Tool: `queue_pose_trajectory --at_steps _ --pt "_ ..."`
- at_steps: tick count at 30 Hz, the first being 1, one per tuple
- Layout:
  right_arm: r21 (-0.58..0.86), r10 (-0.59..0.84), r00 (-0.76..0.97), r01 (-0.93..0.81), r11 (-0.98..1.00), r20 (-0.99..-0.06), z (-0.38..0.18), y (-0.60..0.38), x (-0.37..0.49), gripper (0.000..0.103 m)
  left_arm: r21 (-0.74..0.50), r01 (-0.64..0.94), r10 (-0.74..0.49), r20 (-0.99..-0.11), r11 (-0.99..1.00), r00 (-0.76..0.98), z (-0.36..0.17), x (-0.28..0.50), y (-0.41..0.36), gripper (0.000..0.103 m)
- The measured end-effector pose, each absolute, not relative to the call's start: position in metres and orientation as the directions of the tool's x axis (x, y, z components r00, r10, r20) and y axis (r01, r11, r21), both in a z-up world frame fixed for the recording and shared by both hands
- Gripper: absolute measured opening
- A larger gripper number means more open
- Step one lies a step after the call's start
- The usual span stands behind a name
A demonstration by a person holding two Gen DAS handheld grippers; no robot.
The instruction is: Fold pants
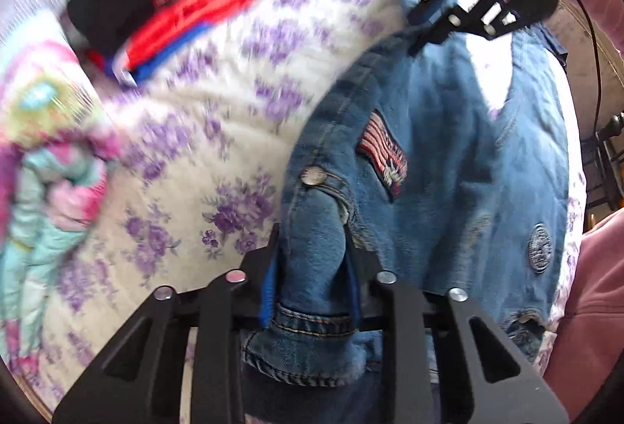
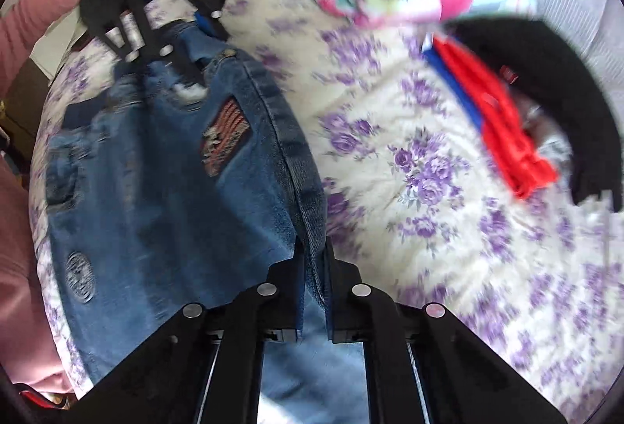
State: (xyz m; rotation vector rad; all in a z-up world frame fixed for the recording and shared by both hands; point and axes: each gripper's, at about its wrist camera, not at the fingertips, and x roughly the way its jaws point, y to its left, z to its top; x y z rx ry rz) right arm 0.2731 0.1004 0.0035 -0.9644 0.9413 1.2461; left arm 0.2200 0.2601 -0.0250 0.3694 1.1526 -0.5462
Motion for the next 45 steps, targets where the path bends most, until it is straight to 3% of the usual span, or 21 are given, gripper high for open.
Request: queue_pose_trajectory --at_steps 9,17,25,26,27,29,30,31,32,35,37,39,42,45 --pt "-0.308 0.414 0.298 -0.950 0.043 -0.860 0.065 0.022 0.128 0.008 0.240 0.649 -0.200 -0.825 0.722 0.528 0.033 0.085 0.197 0.021" --pt "-0.407 0.403 0.388 -0.912 0.040 -0.829 -0.007 -0.013 0.014 0.008 0.280 0.682 -0.191 -0.827 0.676 0.529 -0.026 -0.013 0.165 0.021" --pt "-0.472 0.402 0.473 -0.875 0.109 -0.784 -0.074 -0.013 -0.008 0.011 0.437 0.600 -0.092 -0.753 0.670 0.651 -0.074 -0.042 0.146 0.024" --pt "-0.470 0.402 0.477 -0.874 0.122 -0.782 -0.070 -0.014 -0.009 0.015 0.458 0.590 -0.070 -0.748 0.665 0.659 -0.072 -0.045 0.143 0.024" --pt "-0.446 0.408 0.460 -0.885 0.136 -0.788 -0.063 -0.015 -0.009 0.025 0.460 0.587 -0.059 -0.752 0.666 0.656 -0.069 -0.047 0.142 0.025" --pt "-0.319 0.471 0.374 -0.927 0.195 -0.799 -0.039 -0.024 -0.006 0.043 0.425 0.602 -0.082 -0.768 0.677 0.635 -0.052 -0.052 0.141 0.047" --pt "-0.258 0.514 0.352 -0.934 0.246 -0.782 -0.025 -0.033 -0.002 0.048 0.394 0.609 -0.123 -0.763 0.688 0.634 -0.039 -0.056 0.141 0.072" --pt "-0.177 0.559 0.313 -0.942 0.285 -0.767 -0.012 -0.040 0.008 0.048 0.388 0.598 -0.145 -0.743 0.702 0.653 -0.029 -0.061 0.140 0.086" --pt "-0.113 0.581 0.314 -0.928 0.356 -0.751 0.003 -0.048 0.023 0.050 0.378 0.582 -0.171 -0.716 0.720 0.677 -0.017 -0.063 0.139 0.087" --pt "0.031 0.600 0.389 -0.822 0.569 -0.699 0.035 -0.072 0.075 0.069 0.294 0.556 -0.251 -0.665 0.777 0.703 0.008 -0.055 0.129 0.088" --pt "0.145 0.578 0.436 -0.699 0.700 -0.689 0.046 -0.087 0.119 0.078 0.213 0.520 -0.285 -0.638 0.827 0.715 0.013 -0.042 0.121 0.096" --pt "0.240 0.513 0.482 -0.520 0.820 -0.710 0.046 -0.100 0.165 0.088 0.082 0.471 -0.315 -0.642 0.878 0.699 0.002 -0.015 0.114 0.096" --pt "0.272 0.415 0.456 -0.347 0.897 -0.787 0.027 -0.102 0.223 0.088 -0.078 0.409 -0.342 -0.699 0.909 0.628 -0.040 0.019 0.110 0.096" --pt "0.171 0.275 0.449 -0.260 0.950 -0.850 0.001 -0.093 0.268 0.088 -0.207 0.347 -0.383 -0.719 0.915 0.580 -0.083 0.036 0.114 0.096"
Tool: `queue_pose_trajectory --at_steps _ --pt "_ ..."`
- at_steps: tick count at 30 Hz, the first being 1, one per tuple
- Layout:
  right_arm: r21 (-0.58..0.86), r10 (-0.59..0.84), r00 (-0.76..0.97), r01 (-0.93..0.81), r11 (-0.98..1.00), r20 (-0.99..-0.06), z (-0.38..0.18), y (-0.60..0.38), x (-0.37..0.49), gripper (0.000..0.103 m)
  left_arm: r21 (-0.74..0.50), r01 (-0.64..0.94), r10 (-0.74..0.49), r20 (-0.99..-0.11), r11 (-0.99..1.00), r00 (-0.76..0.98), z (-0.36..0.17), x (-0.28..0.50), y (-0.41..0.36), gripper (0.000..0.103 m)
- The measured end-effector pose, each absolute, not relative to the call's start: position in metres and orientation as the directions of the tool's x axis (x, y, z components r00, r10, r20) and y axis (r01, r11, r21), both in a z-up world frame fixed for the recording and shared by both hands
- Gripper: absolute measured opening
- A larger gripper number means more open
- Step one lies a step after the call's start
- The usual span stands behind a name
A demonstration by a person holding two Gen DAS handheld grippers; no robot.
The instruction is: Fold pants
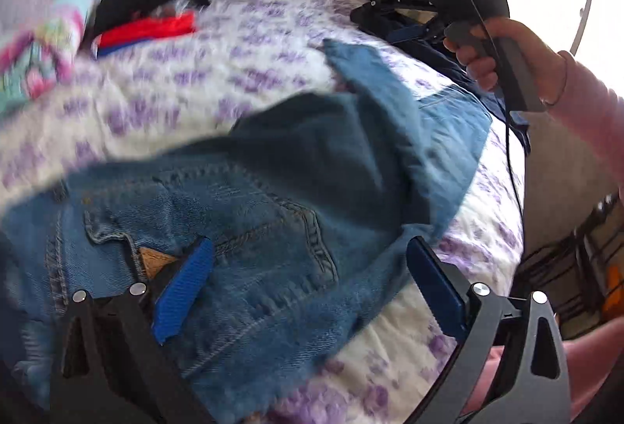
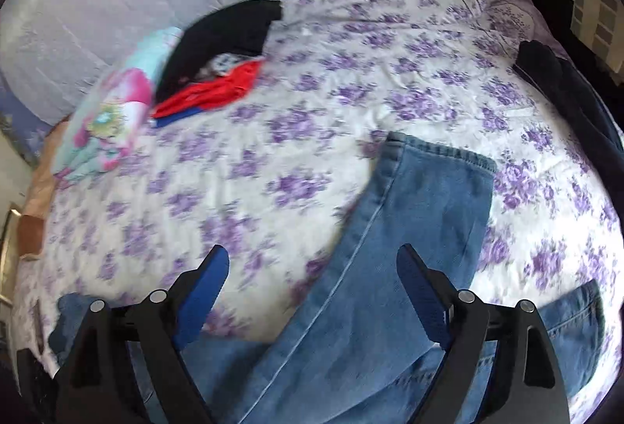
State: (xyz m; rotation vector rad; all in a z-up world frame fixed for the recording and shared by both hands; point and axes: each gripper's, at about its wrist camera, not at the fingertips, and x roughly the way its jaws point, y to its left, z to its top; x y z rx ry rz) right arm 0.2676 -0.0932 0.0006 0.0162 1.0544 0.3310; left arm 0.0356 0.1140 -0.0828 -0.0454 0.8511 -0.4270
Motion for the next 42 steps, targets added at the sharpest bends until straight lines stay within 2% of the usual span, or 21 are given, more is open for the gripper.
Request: queue_pose_trajectory --at_steps 2,4,9,12,14,16,18,19,21,22,23,24,28,32,35,39,42 --pt "0.095 0.168 0.429 -0.186 0.978 -0.887 -0.024 -0.091 0.293 0.088 -0.186 0.365 -0.382 -0.707 0.912 0.595 -0.085 0.029 0.111 0.096" --pt "0.072 0.118 0.388 -0.133 0.989 -0.914 -0.048 -0.086 0.316 0.088 -0.208 0.383 -0.414 -0.682 0.900 0.603 -0.083 0.027 0.113 0.097" --pt "0.030 0.047 0.302 -0.062 0.998 -0.952 -0.089 -0.076 0.339 0.089 -0.230 0.385 -0.431 -0.678 0.894 0.595 -0.084 0.025 0.116 0.097" --pt "0.014 0.034 0.320 -0.067 0.998 -0.947 -0.090 -0.073 0.334 0.089 -0.233 0.388 -0.435 -0.675 0.892 0.595 -0.083 0.024 0.117 0.097" --pt "0.015 0.039 0.321 -0.077 0.997 -0.946 -0.090 -0.075 0.331 0.085 -0.233 0.390 -0.437 -0.675 0.891 0.594 -0.084 0.025 0.117 0.097" --pt "0.007 0.033 0.325 -0.081 0.997 -0.945 -0.088 -0.077 0.326 0.076 -0.231 0.389 -0.435 -0.676 0.892 0.595 -0.084 0.025 0.117 0.097" --pt "-0.004 0.021 0.330 -0.077 0.997 -0.944 -0.085 -0.082 0.322 0.058 -0.232 0.390 -0.436 -0.676 0.891 0.594 -0.083 0.026 0.118 0.097" --pt "-0.008 0.017 0.331 -0.072 0.997 -0.944 -0.084 -0.084 0.320 0.053 -0.234 0.390 -0.437 -0.675 0.891 0.594 -0.083 0.026 0.118 0.097" --pt "0.030 0.054 0.322 -0.077 0.997 -0.945 -0.079 -0.095 0.322 0.035 -0.233 0.391 -0.437 -0.675 0.891 0.594 -0.083 0.025 0.117 0.097" --pt "0.050 0.073 0.319 -0.080 0.996 -0.945 -0.078 -0.099 0.322 0.029 -0.233 0.391 -0.437 -0.675 0.890 0.594 -0.083 0.024 0.117 0.097" --pt "0.090 0.109 0.314 -0.076 0.993 -0.943 -0.074 -0.104 0.320 0.011 -0.234 0.390 -0.438 -0.674 0.890 0.594 -0.083 0.024 0.117 0.097" --pt "0.127 0.142 0.310 -0.069 0.990 -0.940 -0.070 -0.109 0.318 0.009 -0.235 0.390 -0.438 -0.674 0.891 0.595 -0.083 0.024 0.117 0.097" --pt "0.278 0.284 0.392 -0.073 0.958 -0.875 -0.032 -0.137 0.298 0.008 -0.237 0.394 -0.443 -0.673 0.888 0.593 -0.083 0.023 0.117 0.098" --pt "0.503 0.472 0.498 -0.082 0.860 -0.727 0.018 -0.198 0.256 0.008 -0.234 0.392 -0.439 -0.674 0.890 0.594 -0.084 0.023 0.116 0.098" --pt "0.607 0.551 0.570 -0.112 0.787 -0.609 0.038 -0.253 0.211 0.007 -0.227 0.391 -0.433 -0.678 0.892 0.594 -0.084 0.023 0.115 0.098" --pt "0.702 0.571 0.638 -0.065 0.709 -0.517 0.007 -0.326 0.154 0.006 -0.218 0.388 -0.424 -0.682 0.896 0.595 -0.083 0.024 0.114 0.098" --pt "0.728 0.540 0.629 0.061 0.683 -0.559 -0.053 -0.375 0.129 0.006 -0.210 0.384 -0.415 -0.686 0.899 0.598 -0.084 0.024 0.113 0.098"
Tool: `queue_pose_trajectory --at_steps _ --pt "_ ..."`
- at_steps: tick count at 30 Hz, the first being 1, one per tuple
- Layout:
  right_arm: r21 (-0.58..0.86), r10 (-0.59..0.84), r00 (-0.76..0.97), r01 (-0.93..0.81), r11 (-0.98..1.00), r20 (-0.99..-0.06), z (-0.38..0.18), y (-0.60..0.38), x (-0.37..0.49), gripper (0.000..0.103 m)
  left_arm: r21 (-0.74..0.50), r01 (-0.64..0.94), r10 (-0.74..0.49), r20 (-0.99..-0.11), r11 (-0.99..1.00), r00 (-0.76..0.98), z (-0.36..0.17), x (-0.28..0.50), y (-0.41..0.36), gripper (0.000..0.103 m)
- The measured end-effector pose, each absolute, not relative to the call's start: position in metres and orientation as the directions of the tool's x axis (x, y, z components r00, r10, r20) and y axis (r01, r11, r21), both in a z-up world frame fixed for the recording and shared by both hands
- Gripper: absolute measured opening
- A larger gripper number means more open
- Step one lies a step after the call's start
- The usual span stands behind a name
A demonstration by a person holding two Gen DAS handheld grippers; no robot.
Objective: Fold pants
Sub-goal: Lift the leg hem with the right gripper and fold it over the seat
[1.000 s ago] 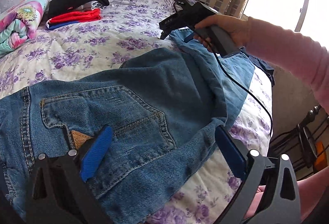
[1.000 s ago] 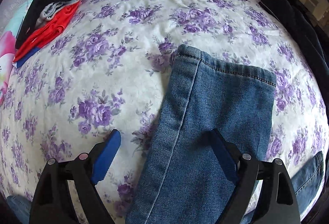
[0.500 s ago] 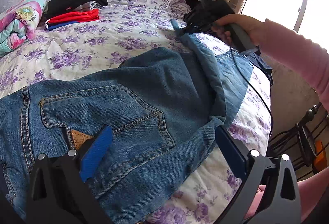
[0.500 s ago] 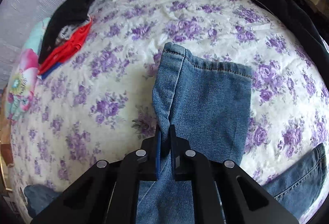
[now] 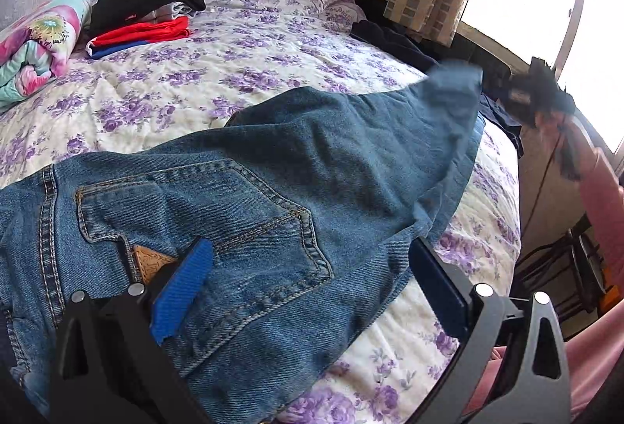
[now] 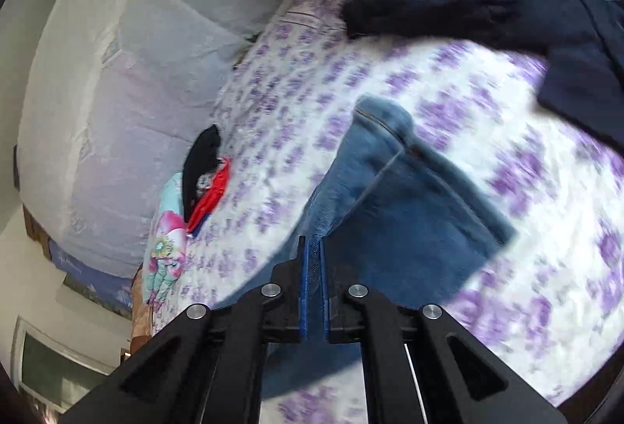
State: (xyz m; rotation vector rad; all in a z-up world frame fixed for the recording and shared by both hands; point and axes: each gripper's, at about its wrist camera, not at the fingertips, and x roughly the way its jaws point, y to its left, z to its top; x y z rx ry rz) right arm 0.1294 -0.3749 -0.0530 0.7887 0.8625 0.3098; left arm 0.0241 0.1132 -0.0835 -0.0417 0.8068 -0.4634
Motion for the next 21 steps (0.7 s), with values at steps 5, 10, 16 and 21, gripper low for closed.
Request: queue_pose_trajectory --at_steps 5,10,16,21 --pt "0.842 0.629 0.616 0.106 0.529 -0.473 -0.101 -0.417 0.117 0.011 -0.200 0.383 -0.407 -0.691 0.902 0.597 -0.085 0.025 0.112 0.098" --pt "0.862 0.663 0.633 0.013 0.506 -0.399 -0.085 -0.406 0.131 0.045 -0.191 0.381 -0.399 -0.694 0.905 0.599 -0.085 0.027 0.112 0.098" --pt "0.827 0.647 0.583 0.078 0.557 -0.491 -0.105 -0.382 0.176 0.034 -0.187 0.382 -0.397 -0.696 0.905 0.599 -0.086 0.026 0.112 0.098" --pt "0.777 0.637 0.607 -0.051 0.627 -0.475 -0.063 -0.367 0.170 0.006 -0.187 0.383 -0.397 -0.696 0.905 0.598 -0.086 0.027 0.112 0.098"
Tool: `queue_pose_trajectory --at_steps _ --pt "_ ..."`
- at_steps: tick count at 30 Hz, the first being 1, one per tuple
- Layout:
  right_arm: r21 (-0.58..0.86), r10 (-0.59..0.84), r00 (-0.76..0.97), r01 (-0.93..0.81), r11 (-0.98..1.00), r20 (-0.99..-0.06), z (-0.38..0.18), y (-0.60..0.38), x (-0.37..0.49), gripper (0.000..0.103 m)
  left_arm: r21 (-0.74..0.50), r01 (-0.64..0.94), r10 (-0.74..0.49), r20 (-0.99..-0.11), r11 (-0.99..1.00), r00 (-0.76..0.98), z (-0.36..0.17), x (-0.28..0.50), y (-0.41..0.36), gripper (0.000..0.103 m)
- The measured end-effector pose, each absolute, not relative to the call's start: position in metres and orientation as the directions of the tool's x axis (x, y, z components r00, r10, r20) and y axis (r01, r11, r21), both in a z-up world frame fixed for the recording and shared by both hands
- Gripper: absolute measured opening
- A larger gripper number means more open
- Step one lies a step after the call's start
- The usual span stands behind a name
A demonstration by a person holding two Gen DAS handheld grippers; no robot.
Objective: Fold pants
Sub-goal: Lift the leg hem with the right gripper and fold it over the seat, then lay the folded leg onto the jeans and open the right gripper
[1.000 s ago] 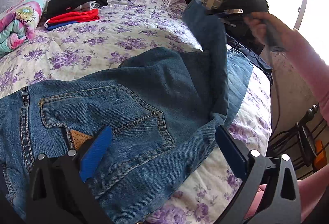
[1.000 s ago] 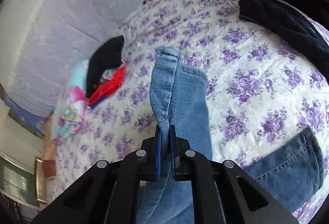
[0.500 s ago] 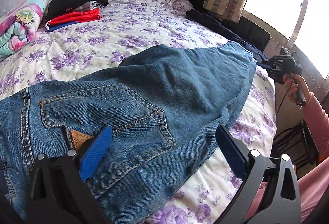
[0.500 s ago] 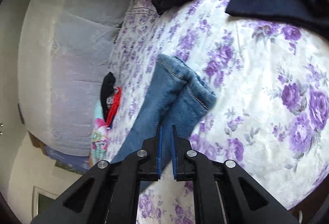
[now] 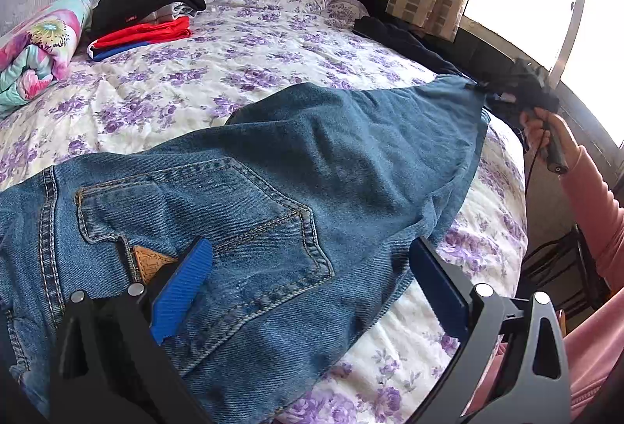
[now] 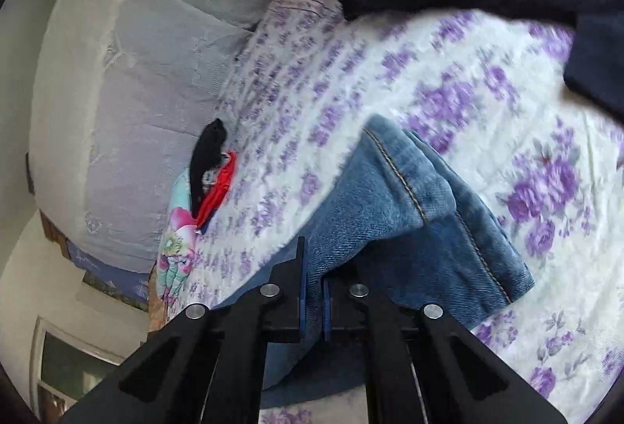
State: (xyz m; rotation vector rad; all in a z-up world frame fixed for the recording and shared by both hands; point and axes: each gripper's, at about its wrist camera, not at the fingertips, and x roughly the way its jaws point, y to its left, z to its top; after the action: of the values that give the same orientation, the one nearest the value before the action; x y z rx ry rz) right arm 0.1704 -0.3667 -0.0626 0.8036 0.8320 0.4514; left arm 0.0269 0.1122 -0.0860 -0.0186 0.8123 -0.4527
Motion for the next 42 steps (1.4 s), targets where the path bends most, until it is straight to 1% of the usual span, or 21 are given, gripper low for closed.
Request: queue_pose_trajectory --at_steps 2,4,5,8,9,10,11,13,14,16,18,21,22,24,25,27,30,32,38,40,42 --pt "0.767 0.642 0.651 -0.141 0.626 -0.405 -0.032 -0.372 0.150 0.006 -0.188 0.385 -0.399 -0.696 0.904 0.597 -0.086 0.027 0.112 0.098" --pt "0.765 0.636 0.679 -0.170 0.622 -0.367 -0.027 -0.377 0.130 0.006 -0.186 0.389 -0.401 -0.695 0.902 0.597 -0.086 0.026 0.112 0.098" --pt "0.763 0.628 0.681 -0.157 0.627 -0.376 -0.033 -0.381 0.126 0.006 -0.185 0.389 -0.400 -0.695 0.903 0.597 -0.086 0.026 0.112 0.098" --pt "0.724 0.559 0.631 0.006 0.690 -0.538 -0.090 -0.394 0.128 0.007 -0.187 0.391 -0.402 -0.696 0.901 0.595 -0.085 0.024 0.111 0.098" --pt "0.747 0.580 0.605 0.038 0.663 -0.546 -0.110 -0.398 0.129 0.005 -0.185 0.391 -0.401 -0.699 0.902 0.593 -0.085 0.023 0.111 0.098" --pt "0.791 0.611 0.617 0.030 0.612 -0.496 -0.117 -0.405 0.127 0.006 -0.181 0.391 -0.396 -0.705 0.903 0.589 -0.084 0.022 0.110 0.098" --pt "0.806 0.624 0.610 0.040 0.591 -0.488 -0.111 -0.409 0.123 0.011 -0.168 0.392 -0.385 -0.717 0.904 0.581 -0.081 0.018 0.109 0.098" --pt "0.775 0.580 0.632 0.052 0.630 -0.514 -0.088 -0.413 0.107 0.043 -0.127 0.402 -0.362 -0.724 0.907 0.588 -0.072 0.007 0.111 0.098" --pt "0.763 0.566 0.649 0.035 0.645 -0.508 -0.075 -0.412 0.096 0.064 -0.089 0.412 -0.346 -0.715 0.907 0.607 -0.064 -0.002 0.113 0.098" --pt "0.712 0.562 0.647 -0.043 0.701 -0.515 -0.039 -0.397 0.078 0.064 -0.025 0.418 -0.322 -0.680 0.908 0.659 -0.047 -0.019 0.120 0.098" --pt "0.666 0.593 0.628 -0.154 0.730 -0.504 -0.010 -0.370 0.068 0.064 0.021 0.398 -0.296 -0.633 0.917 0.716 -0.028 -0.027 0.130 0.098" --pt "0.571 0.695 0.528 -0.409 0.712 -0.488 0.032 -0.286 0.074 0.064 0.010 0.366 -0.283 -0.616 0.931 0.735 -0.019 -0.012 0.142 0.098" --pt "0.551 0.733 0.475 -0.484 0.680 -0.487 0.040 -0.255 0.078 0.064 0.001 0.359 -0.280 -0.623 0.933 0.731 -0.021 -0.005 0.145 0.098" --pt "0.529 0.790 0.364 -0.595 0.604 -0.493 0.045 -0.198 0.091 0.064 -0.017 0.324 -0.252 -0.669 0.946 0.699 -0.038 0.014 0.152 0.098" --pt "0.525 0.812 0.286 -0.644 0.556 -0.509 0.043 -0.163 0.101 0.064 -0.034 0.305 -0.241 -0.698 0.952 0.674 -0.051 0.024 0.158 0.098" --pt "0.516 0.816 0.174 -0.698 0.497 -0.551 0.032 -0.115 0.115 0.064 -0.074 0.286 -0.250 -0.717 0.955 0.651 -0.071 0.028 0.167 0.098" --pt "0.446 0.750 0.073 -0.765 0.465 -0.657 0.012 -0.049 0.143 0.064 -0.093 0.310 -0.287 -0.687 0.946 0.668 -0.070 0.020 0.172 0.098" --pt "0.432 0.705 0.020 -0.778 0.456 -0.708 -0.002 -0.021 0.168 0.064 -0.113 0.316 -0.305 -0.679 0.942 0.667 -0.071 0.020 0.175 0.098" --pt "0.422 0.518 -0.171 -0.805 0.416 -0.838 -0.044 0.014 0.193 0.064 -0.121 0.319 -0.314 -0.673 0.940 0.669 -0.071 0.019 0.175 0.098" --pt "0.443 0.469 -0.244 -0.813 0.378 -0.849 -0.049 0.021 0.190 0.065 -0.131 0.321 -0.322 -0.671 0.938 0.668 -0.071 0.019 0.176 0.098" --pt "0.508 0.451 -0.347 -0.805 0.307 -0.823 -0.048 0.026 0.188 0.066 -0.142 0.322 -0.331 -0.668 0.936 0.666 -0.071 0.020 0.177 0.098"
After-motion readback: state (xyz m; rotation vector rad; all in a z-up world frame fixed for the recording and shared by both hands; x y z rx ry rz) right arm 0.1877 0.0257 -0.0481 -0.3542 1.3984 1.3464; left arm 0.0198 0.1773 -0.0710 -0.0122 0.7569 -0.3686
